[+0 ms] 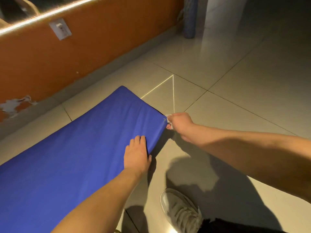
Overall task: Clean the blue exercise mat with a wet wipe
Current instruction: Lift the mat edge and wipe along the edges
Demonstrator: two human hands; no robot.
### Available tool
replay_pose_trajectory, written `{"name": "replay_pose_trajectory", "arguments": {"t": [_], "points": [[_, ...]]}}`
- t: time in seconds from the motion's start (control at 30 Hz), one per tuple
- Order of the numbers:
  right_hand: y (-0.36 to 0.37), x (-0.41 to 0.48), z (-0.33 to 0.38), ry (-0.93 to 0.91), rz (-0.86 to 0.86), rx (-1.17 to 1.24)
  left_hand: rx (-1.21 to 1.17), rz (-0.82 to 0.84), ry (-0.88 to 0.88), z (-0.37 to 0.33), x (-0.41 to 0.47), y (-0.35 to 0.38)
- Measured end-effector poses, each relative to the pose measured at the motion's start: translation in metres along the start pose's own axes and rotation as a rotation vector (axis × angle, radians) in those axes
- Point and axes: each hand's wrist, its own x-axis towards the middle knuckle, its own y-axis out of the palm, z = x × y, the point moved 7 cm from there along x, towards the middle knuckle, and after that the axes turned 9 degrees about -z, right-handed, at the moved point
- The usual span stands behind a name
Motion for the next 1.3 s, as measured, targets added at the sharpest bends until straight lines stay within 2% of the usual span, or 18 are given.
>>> {"name": "replay_pose_trajectory", "arguments": {"t": [0.1,0.17,0.27,0.4,0.5,0.6,0.7,0.77,0.8,0.93,1.03,1.1,1.23,1.3], "points": [[0.002,-0.009,0.017,-0.019,0.026,0.057,-0.085,-0.064,-0.085,0.018,-0.003,-0.025],[0.001,-0.016,0.036,-0.137,0.010,-0.006,-0.094,-0.081,-0.081,0.025,0.000,-0.048],[0.001,-0.032,0.080,-0.417,-0.020,-0.250,-0.056,-0.102,-0.056,0.039,0.008,-0.089],[0.014,-0.069,0.155,-0.931,0.027,-0.464,0.053,-0.074,0.014,0.051,0.028,-0.145],[0.034,-0.090,0.185,-1.246,0.044,-0.620,0.031,-0.091,0.004,0.063,0.029,-0.173],[0.054,-0.104,0.185,-1.457,0.016,-0.811,-0.082,-0.148,-0.062,0.073,0.025,-0.177],[0.060,-0.111,0.177,-1.629,-0.076,-0.833,-0.187,-0.202,-0.134,0.086,0.025,-0.170],[0.061,-0.107,0.176,-1.684,-0.132,-0.825,-0.255,-0.224,-0.167,0.093,0.027,-0.167],[0.066,-0.105,0.173,-1.697,-0.101,-0.805,-0.283,-0.233,-0.179,0.096,0.028,-0.166],[0.107,-0.113,0.157,-1.784,0.189,-0.808,-0.349,-0.232,-0.197,0.102,0.031,-0.163],[0.109,-0.112,0.164,-1.837,0.260,-0.815,-0.403,-0.235,-0.217,0.114,0.031,-0.160],[0.093,-0.100,0.180,-1.865,0.204,-0.763,-0.436,-0.235,-0.208,0.119,0.033,-0.163],[0.069,-0.074,0.201,-1.742,0.053,-0.789,-0.474,-0.224,-0.208,0.122,0.040,-0.164],[0.074,-0.074,0.202,-1.730,0.037,-0.738,-0.487,-0.218,-0.234,0.126,0.043,-0.162]]}}
